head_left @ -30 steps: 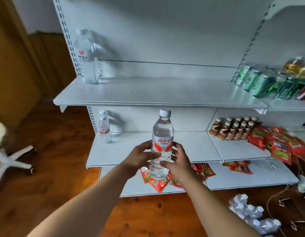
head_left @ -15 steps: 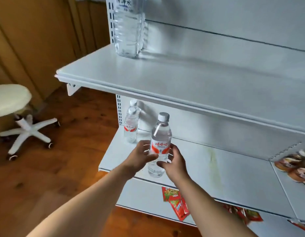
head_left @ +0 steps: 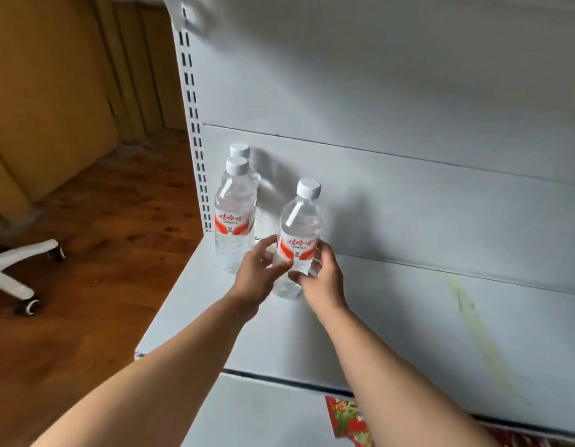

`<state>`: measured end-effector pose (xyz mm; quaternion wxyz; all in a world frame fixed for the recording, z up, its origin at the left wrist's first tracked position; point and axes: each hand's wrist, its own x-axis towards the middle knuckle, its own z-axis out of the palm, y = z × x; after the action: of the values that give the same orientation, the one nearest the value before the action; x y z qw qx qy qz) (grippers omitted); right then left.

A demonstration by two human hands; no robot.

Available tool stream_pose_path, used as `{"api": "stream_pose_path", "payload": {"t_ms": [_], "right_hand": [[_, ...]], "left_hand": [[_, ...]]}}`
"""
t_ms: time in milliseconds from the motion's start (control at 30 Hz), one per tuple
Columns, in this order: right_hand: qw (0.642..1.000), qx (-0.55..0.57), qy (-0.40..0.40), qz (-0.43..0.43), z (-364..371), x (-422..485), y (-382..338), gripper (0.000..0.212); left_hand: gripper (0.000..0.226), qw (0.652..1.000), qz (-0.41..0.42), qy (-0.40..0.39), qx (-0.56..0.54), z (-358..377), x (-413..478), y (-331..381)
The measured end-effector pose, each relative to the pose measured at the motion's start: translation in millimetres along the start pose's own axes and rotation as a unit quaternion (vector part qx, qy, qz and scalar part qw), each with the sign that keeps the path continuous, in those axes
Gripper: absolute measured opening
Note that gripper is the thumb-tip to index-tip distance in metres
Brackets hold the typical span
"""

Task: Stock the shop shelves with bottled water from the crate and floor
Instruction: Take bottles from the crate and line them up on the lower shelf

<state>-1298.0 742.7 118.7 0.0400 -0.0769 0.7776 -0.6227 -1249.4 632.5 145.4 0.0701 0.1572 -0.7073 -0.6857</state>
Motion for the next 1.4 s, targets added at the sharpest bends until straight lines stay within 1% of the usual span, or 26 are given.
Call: {"api": "stream_pose_path", "payload": {"t_ms": [67,167,233,300,333,400,500,667,767,867,933,1000,1033,1067,1167,1267,1400], "right_hand": [[1.000,0.004,0.000,-0.020,5.8,18.0,7.2,0.068],[0.999,0.013,-0.003,-0.046,14.7,40.1,11.8,0.069],[0.998,0.007,-0.003,-0.065,20.3,51.3,13.7,0.069],[0.997,0.002,-0.002,-0.082,25.8,60.6,15.6,0.071],[0.997,-0.002,-0.004,-0.083,27.6,63.9,15.2,0.072],[0.997,-0.013,-0.006,-0.081,29.9,68.6,12.9,0.074],[0.996,-0.032,-0.018,-0.085,33.7,75.2,9.8,0.075],[0.993,-0.080,-0.018,-0.085,39.0,87.3,5.7,0.058],[0.992,-0.090,-0.019,-0.089,39.6,93.5,6.7,0.055],[0.992,-0.085,-0.021,-0.086,41.3,95.9,9.1,0.053],[0.992,-0.097,-0.024,-0.077,41.5,94.6,9.5,0.058],[0.993,-0.101,-0.022,-0.062,37.2,89.2,7.9,0.072],[0.994,-0.101,-0.019,-0.048,31.9,84.1,6.7,0.075],[0.994,-0.103,-0.015,-0.032,24.5,77.2,5.3,0.074],[0.994,-0.110,-0.010,0.028,-7.0,47.1,-6.8,0.058],[0.991,-0.108,-0.007,0.079,-43.5,8.2,-38.8,0.049],[0.987,-0.104,0.021,0.117,-95.2,-47.7,-99.5,0.039]], "left_hand": [[0.049,0.999,0.022,0.030,0.000,4.6,17.6,-13.8],[0.042,0.993,0.038,0.111,-0.021,15.5,32.5,-26.1],[0.047,0.988,0.049,0.144,-0.031,25.5,35.0,-32.8],[0.053,0.985,0.068,0.154,-0.034,33.0,38.0,-38.6],[0.052,0.984,0.075,0.157,-0.036,34.9,40.5,-39.9],[0.048,0.984,0.058,0.162,-0.053,35.7,46.4,-39.1],[0.049,0.981,0.028,0.167,-0.092,34.8,51.2,-35.1],[0.054,0.973,0.004,0.154,-0.171,32.6,55.5,-33.3],[0.058,0.974,-0.005,0.149,-0.170,30.6,62.0,-40.0],[0.057,0.978,0.032,0.155,-0.133,33.4,66.5,-44.8],[0.056,0.977,0.039,0.169,-0.121,36.8,66.3,-46.6],[0.055,0.978,0.026,0.175,-0.115,40.7,60.1,-48.1],[0.054,0.979,0.020,0.172,-0.111,42.9,54.3,-47.5],[0.053,0.980,0.012,0.167,-0.107,45.1,46.1,-45.4],[0.051,0.981,-0.029,0.161,-0.106,50.3,11.2,-23.8],[0.049,0.984,-0.057,0.145,-0.091,55.4,-28.6,23.0],[0.046,0.990,-0.092,0.104,-0.039,66.9,-85.5,92.0]]}}
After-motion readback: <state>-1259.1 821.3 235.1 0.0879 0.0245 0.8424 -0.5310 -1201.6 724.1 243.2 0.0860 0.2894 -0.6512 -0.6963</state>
